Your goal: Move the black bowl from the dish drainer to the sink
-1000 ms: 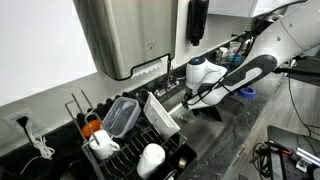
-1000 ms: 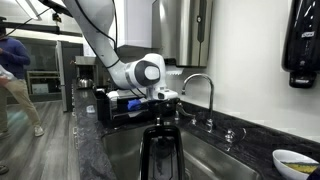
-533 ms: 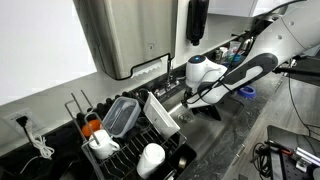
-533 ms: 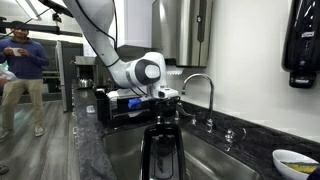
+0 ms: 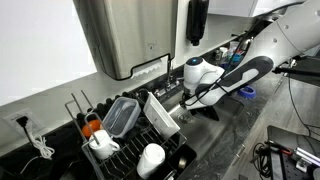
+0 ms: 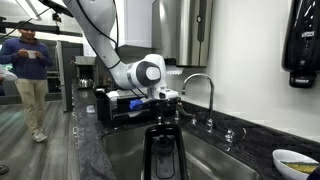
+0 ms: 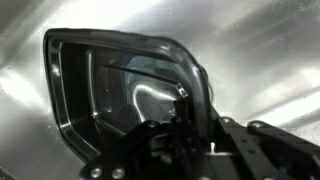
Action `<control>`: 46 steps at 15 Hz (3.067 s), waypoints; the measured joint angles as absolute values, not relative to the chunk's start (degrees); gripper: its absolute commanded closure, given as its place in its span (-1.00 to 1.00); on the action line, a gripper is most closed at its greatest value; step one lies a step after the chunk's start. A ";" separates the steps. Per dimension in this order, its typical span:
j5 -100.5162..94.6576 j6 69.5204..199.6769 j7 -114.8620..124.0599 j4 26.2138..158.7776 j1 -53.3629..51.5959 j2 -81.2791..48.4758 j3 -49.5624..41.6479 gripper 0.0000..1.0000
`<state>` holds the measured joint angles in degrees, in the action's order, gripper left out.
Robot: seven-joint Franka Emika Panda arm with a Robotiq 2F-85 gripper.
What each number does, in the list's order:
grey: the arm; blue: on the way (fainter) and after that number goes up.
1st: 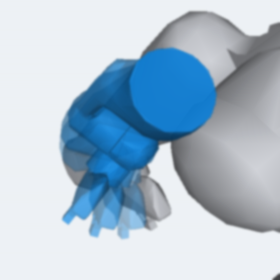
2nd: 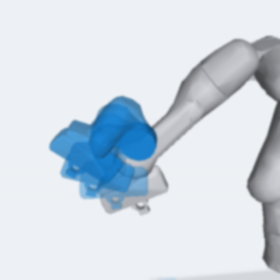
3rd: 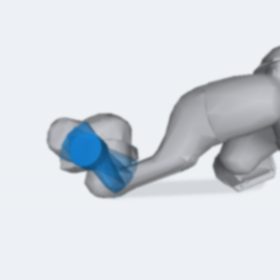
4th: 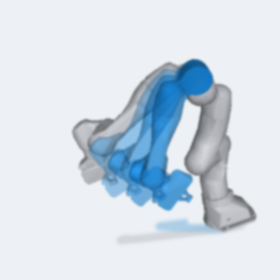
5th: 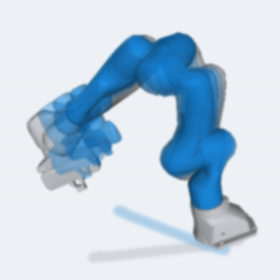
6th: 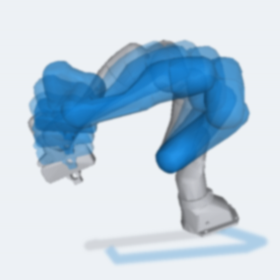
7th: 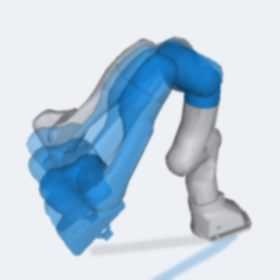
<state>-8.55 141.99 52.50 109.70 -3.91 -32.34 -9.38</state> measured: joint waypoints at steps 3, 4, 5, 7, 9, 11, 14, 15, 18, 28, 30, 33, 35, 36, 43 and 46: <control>-8.65 142.01 50.56 107.38 -4.43 -35.53 -9.30 0.89; -8.89 142.01 49.91 106.63 -4.68 -36.75 -9.34 0.89; -9.18 142.01 49.33 105.90 -4.96 -38.03 -9.41 0.89; -10.11 142.01 48.36 104.54 -5.66 -40.58 -9.83 0.89; -11.35 142.02 47.82 103.30 -6.53 -42.97 -10.67 0.89; -12.34 142.02 47.59 102.16 -7.40 -44.96 -11.68 0.89; -12.84 142.02 47.01 100.52 -8.00 -47.24 -12.65 0.89; -12.84 141.98 46.72 100.07 -8.05 -47.85 -12.80 0.89; -12.87 141.86 45.66 98.87 -8.19 -49.18 -13.16 0.89; -13.34 141.04 44.31 97.04 -9.87 -51.75 -15.41 -0.07; -13.34 141.03 44.31 97.01 -10.11 -52.18 -15.72 -0.36; -13.34 141.03 44.31 96.80 -10.33 -53.00 -16.02 -0.80; -13.29 141.07 44.31 96.70 -10.33 -53.01 -16.02 -0.98; -13.10 141.14 44.31 96.66 -10.33 -52.90 -16.02 -1.00; -9.99 140.93 43.37 97.09 -9.60 -49.88 -15.32 -1.00; -9.02 140.83 41.60 98.60 -9.05 -47.48 -15.20 -1.00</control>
